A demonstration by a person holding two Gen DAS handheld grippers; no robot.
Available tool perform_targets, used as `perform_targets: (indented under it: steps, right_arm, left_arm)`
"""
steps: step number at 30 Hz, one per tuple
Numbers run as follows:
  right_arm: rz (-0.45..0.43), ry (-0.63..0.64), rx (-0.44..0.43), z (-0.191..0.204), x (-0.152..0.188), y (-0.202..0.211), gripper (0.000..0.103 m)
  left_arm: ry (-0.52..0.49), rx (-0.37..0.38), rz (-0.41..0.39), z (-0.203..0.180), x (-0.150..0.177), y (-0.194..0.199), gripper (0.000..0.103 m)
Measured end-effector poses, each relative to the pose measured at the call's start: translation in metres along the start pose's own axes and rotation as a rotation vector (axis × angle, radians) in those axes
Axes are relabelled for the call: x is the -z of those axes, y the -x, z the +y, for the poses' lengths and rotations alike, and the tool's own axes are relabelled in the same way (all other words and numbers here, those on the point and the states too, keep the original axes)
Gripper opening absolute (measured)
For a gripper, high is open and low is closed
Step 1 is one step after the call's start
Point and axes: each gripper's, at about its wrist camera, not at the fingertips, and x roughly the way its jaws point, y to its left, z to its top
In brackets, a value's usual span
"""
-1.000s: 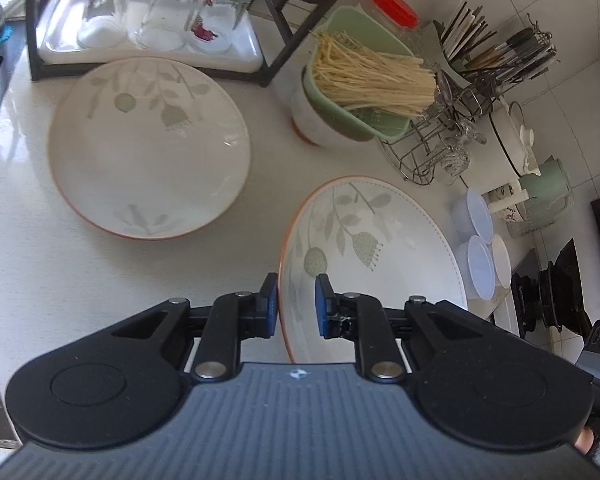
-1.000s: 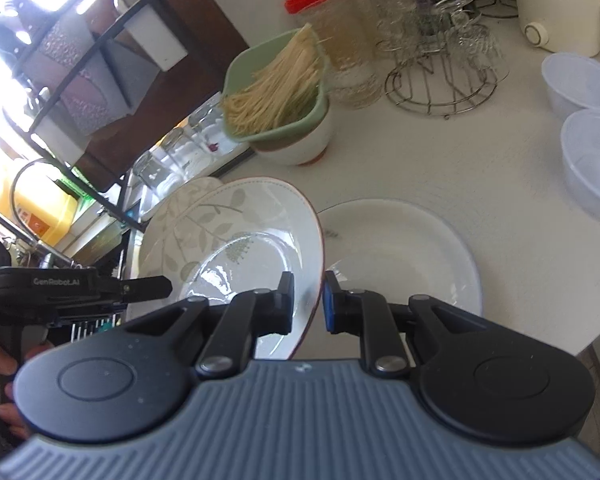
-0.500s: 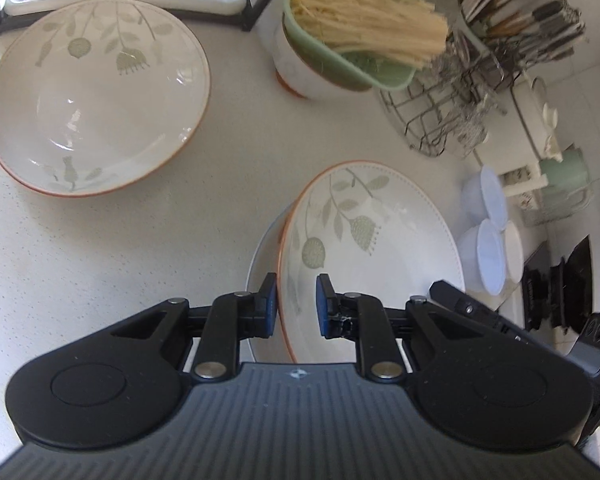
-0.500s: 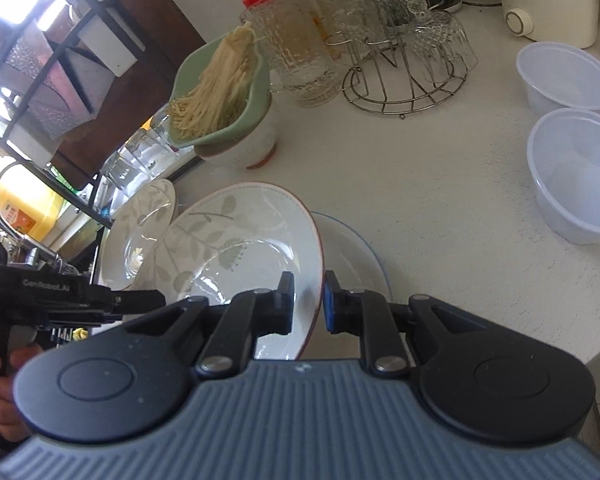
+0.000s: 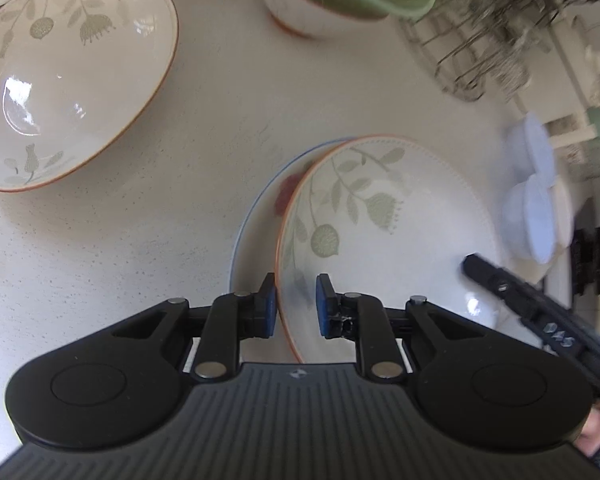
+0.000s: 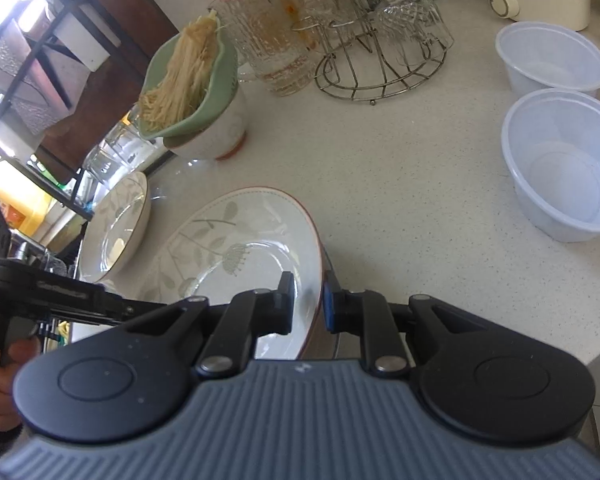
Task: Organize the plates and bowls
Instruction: 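Lift the leaf-pattern plate with the left tool over the rose-print plate, then lower the leaf-pattern plate onto the rose-print plate with the left tool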
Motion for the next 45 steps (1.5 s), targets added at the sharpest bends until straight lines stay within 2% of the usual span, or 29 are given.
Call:
perform_targets:
  steps: [8,11,13,17,22,25,31,36,41,45]
  right_arm:
    - [-0.011,0.048,0.021,0.005,-0.005,-0.003,0.018]
    - [-0.006,0.06,0.024,0.007,-0.005,-0.006,0.018]
    - [-0.001,0.099,0.037,0.011,-0.006,-0.007,0.018]
    - [0.028,0.13,0.037,0.014,-0.005,-0.014,0.018]
    - [0.048,0.102,0.019,0.011,-0.003,-0.02,0.018]
    - [0.079,0.091,0.003,0.01,-0.004,-0.025,0.019]
    - [0.084,0.095,-0.008,0.011,-0.005,-0.029,0.019]
    - [0.095,0.128,-0.012,0.013,-0.006,-0.033,0.019]
    - [0.093,0.153,-0.008,0.019,-0.006,-0.036,0.021]
    - [0.085,0.155,0.006,0.02,-0.006,-0.036,0.021]
  left_arm:
    - [0.013,-0.035,0.007,-0.007,0.0,-0.005,0.023]
    - [0.034,-0.022,0.009,-0.006,0.001,-0.004,0.033]
    - [0.071,-0.013,0.023,-0.001,0.002,-0.002,0.034]
    - [0.065,-0.018,0.028,-0.002,0.001,0.004,0.038]
    - [0.102,0.007,0.033,0.007,0.002,0.011,0.038]
    - [0.142,0.05,0.034,0.014,0.002,0.013,0.044]
    - [0.182,0.087,0.057,0.022,0.005,0.017,0.044]
    - [0.218,0.15,0.099,0.035,0.01,0.02,0.044]
    - [0.205,0.155,0.123,0.042,0.015,0.029,0.044]
    - [0.19,0.168,0.094,0.044,0.019,0.039,0.044]
